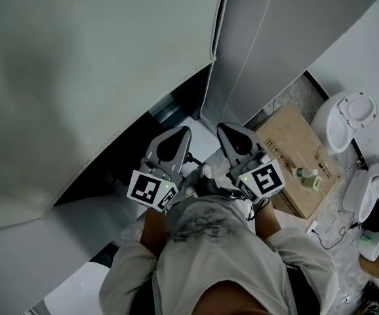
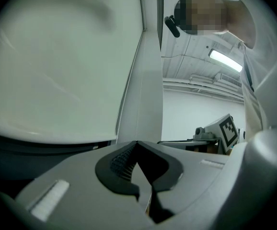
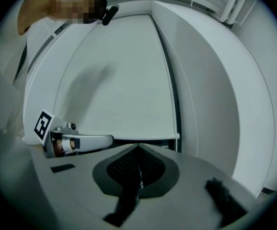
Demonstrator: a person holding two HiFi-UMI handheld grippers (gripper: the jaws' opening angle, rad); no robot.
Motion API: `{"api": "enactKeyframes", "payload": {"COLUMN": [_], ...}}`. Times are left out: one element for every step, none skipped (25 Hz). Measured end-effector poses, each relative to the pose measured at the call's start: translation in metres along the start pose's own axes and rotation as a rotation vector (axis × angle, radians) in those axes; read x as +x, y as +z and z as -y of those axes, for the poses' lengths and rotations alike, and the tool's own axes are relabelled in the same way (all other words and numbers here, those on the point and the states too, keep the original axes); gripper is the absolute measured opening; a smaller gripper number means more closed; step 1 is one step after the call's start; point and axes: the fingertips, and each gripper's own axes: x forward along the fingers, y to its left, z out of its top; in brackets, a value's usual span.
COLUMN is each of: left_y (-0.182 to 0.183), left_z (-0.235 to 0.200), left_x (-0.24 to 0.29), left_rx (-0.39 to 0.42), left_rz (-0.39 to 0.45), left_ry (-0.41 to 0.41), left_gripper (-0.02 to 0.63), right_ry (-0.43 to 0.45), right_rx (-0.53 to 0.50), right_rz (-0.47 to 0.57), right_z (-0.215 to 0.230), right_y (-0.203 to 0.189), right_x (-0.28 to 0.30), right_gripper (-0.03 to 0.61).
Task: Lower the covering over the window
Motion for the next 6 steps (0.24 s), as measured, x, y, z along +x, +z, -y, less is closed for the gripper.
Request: {"api": "enactKeyframes", "payload": {"left_y": [0.0001,0.0001,-0.0001,-0.0003,-0.0005,-0.0007], "left_z": [-0.0001,0.0,0.0004,0.0009,0.0015,0.0021], "left_x": [0.0006,0.0013,0.0018,0.0023,0.0026,0.0029], "left_rx": [0.0,0.0,0.0,-0.001,-0.001,-0.001], "left_rz": [0.0,-0.001,-0.002,-0.002,-0.003,-0.004], "left_ry": [0.001,0.002,0.003,0.004,0.005,0.006], "left_gripper": [0.005,0.005,0.005,0.005,0.005,0.005], "right_ry": [0.001,0.002,0.003,0.004,0.004,0.004], "right_rx": [0.0,-0.001,-0.002,-0.003,-0.004,-0.004], "right_rz": [-0.001,-0.002,-0.002,-0.001,0.0,0.002], "right_z": [0.0007,0.0015,0.0022,0.0028,0.0033,0.0037], "right_y": [0.0,-0.0001,-0.0001,0.0001,0.0004,0.0006], "right_x": [0.0001,-0.0001,-0.0006,-0.0012,-0.0019,-0.0026], "right_gripper": [0.015,0.015,0.015,0.015,0.015,0.015]}}
